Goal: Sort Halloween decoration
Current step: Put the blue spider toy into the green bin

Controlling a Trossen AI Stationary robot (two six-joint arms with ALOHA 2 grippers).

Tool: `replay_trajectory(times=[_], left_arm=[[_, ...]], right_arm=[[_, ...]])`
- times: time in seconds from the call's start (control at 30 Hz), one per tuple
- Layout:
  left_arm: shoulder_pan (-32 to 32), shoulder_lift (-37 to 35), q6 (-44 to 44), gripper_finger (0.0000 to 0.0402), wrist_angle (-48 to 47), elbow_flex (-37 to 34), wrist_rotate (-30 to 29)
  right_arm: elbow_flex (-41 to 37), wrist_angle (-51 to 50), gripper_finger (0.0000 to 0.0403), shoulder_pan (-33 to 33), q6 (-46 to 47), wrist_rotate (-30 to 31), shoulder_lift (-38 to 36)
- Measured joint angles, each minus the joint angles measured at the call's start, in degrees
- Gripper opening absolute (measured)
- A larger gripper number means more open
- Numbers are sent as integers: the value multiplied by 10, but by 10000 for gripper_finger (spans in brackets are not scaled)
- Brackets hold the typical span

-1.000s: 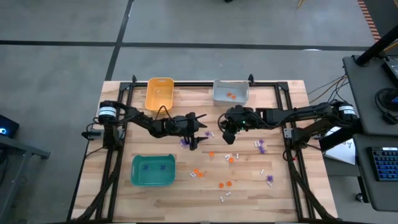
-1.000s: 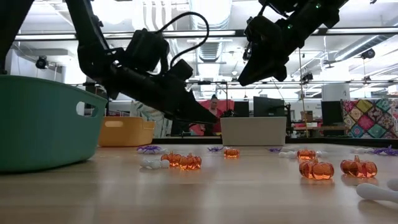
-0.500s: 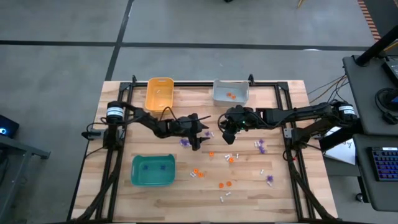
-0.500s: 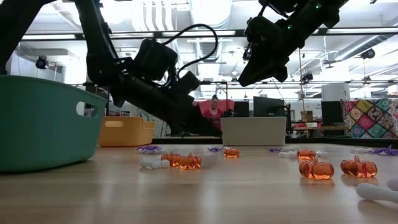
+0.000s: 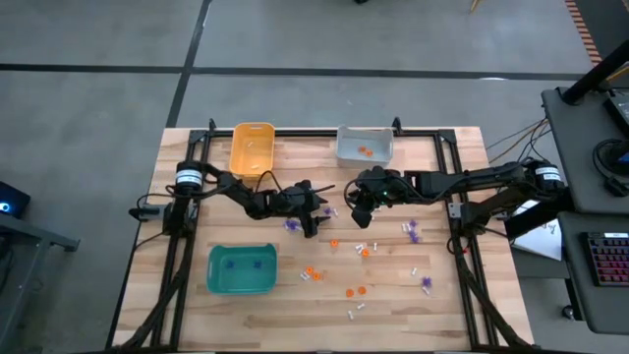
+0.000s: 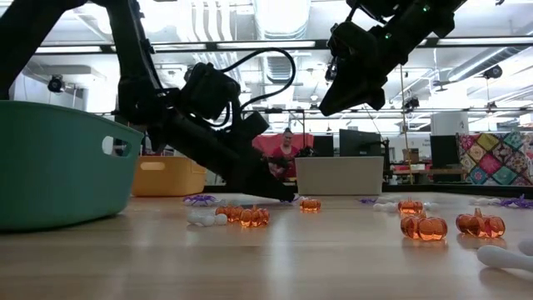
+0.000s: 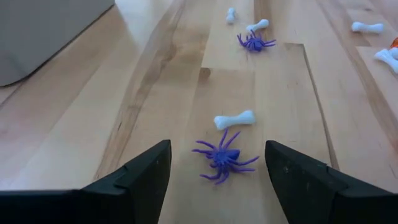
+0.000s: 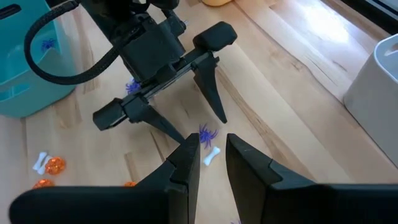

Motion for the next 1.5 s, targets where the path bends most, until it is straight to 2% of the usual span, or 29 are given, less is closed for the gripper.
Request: replay_trajectory(times=[0.83,1.23,1.5], left_arm=[[-1,-1,-2,115,-23,0,5],[-1,-1,-12,78,-24,0,4],[-1,-1,-13,75,-24,0,1]], right_arm=[[0,0,68,0,6,0,0],[0,0,68,1,11,0,0],[0,0,68,1,11,0,0]])
